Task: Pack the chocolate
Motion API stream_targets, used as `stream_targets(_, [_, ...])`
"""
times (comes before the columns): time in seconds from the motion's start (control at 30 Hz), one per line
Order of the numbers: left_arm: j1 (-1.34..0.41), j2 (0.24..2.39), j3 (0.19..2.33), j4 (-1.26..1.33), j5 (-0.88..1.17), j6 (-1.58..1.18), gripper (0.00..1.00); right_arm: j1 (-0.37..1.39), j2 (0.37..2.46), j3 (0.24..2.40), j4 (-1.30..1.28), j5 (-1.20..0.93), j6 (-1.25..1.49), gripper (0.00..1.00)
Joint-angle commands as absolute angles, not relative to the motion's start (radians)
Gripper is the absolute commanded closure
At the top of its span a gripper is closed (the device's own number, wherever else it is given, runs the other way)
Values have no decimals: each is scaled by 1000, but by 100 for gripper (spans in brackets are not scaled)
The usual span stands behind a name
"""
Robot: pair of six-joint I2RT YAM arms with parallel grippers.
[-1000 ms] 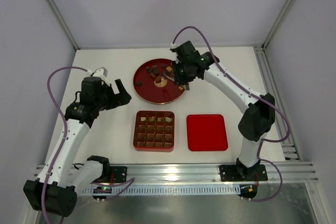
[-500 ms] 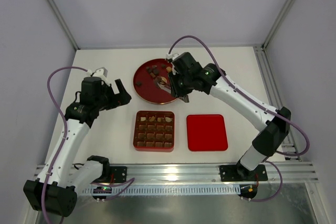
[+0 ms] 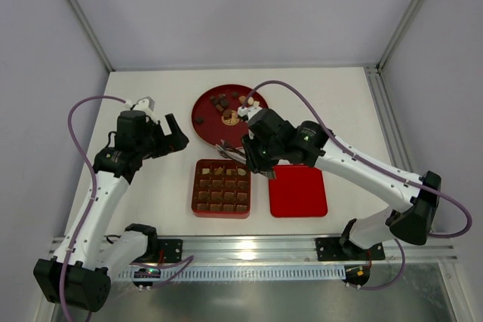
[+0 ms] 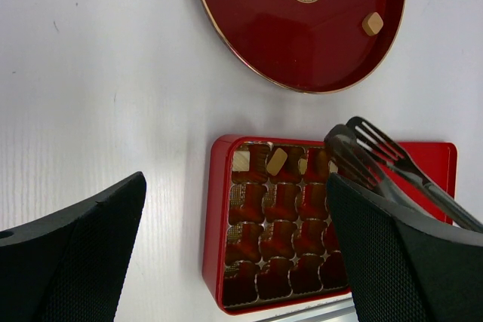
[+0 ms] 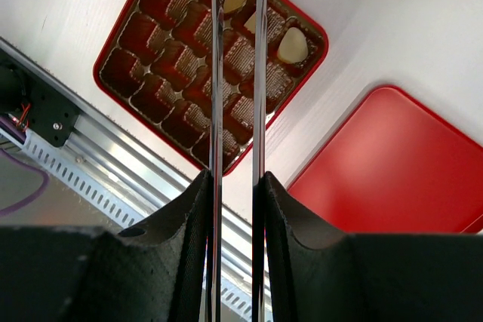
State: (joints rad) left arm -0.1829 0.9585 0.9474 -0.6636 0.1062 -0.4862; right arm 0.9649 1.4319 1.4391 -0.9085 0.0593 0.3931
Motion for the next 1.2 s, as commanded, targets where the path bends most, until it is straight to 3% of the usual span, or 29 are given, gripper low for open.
stream_targets(0.0, [-183, 946, 946, -650, 117, -472, 0, 1006, 1378, 1414, -873, 92, 451, 72])
stream_targets(0.5, [-183, 945, 946, -650, 117, -474, 0, 1164, 1425, 1399, -833, 107, 520, 72])
stream_targets(1.17, [-184, 942, 946, -652, 121, -472, 0, 1195, 1494, 1394, -784, 81, 529, 71])
